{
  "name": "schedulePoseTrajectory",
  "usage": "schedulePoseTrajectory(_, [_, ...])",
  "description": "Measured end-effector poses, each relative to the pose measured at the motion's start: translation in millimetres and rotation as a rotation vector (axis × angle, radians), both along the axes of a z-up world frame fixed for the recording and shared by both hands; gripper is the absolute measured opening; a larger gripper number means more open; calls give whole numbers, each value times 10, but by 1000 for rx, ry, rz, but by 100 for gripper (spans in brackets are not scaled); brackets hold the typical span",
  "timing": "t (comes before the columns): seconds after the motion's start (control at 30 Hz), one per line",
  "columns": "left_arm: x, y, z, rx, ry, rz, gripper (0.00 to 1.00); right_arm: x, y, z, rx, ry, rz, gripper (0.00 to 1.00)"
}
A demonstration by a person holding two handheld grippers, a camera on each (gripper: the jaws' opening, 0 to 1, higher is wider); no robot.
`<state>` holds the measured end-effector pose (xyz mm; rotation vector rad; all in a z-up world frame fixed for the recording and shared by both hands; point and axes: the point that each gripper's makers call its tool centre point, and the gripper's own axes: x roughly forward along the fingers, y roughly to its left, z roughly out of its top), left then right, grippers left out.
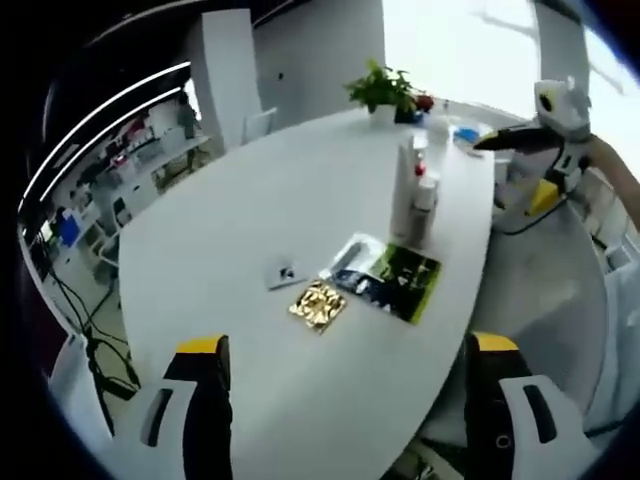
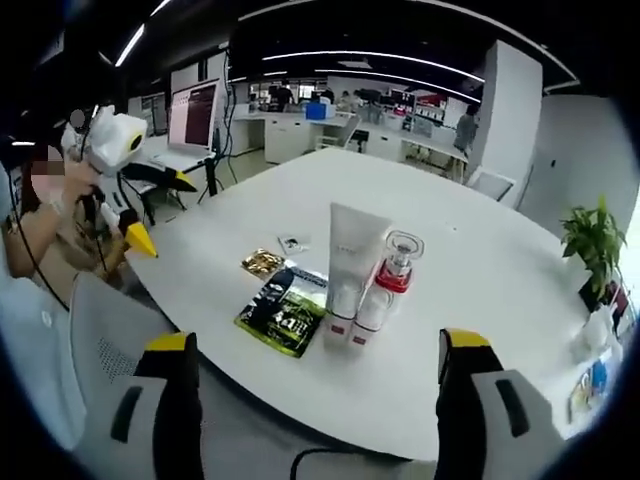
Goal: Arrange the skincare products in the storage area until every visible bottle or jar stands upright without overlapping.
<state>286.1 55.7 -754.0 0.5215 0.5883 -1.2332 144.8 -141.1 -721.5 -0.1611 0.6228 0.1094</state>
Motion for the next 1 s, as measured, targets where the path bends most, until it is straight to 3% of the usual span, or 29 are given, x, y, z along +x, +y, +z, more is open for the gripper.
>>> schedulePoseTrajectory(0.37, [353, -349, -126, 10, -19, -68, 90, -64, -70, -13, -1, 0, -38, 100])
schedulePoseTrajectory(0.53, [518, -559, -224, 33, 31, -100, 76, -62, -136, -4, 0, 4, -51, 100])
schedulePoseTrajectory(0.63, [658, -715, -337, 26, 28, -140, 68, -57, -150, -31, 14, 9, -54, 100])
schedulePoseTrajectory(0.7, [700, -768, -447, 43, 95, -132, 67, -61, -149, -54, 19, 16, -53, 100])
schedulePoseTrajectory(0.8, [812, -860, -562, 55, 124, -112, 65, -59, -148, -96, 29, 22, -56, 100])
schedulePoseTrajectory(0.93, [830, -1029, -681, 13, 270, -57, 63, -42, -158, -158, 45, 32, -70, 100])
schedulePoseTrajectory(1.0, [912, -1093, -766, 21, 274, -43, 65, -35, -157, -168, 54, 30, -78, 100])
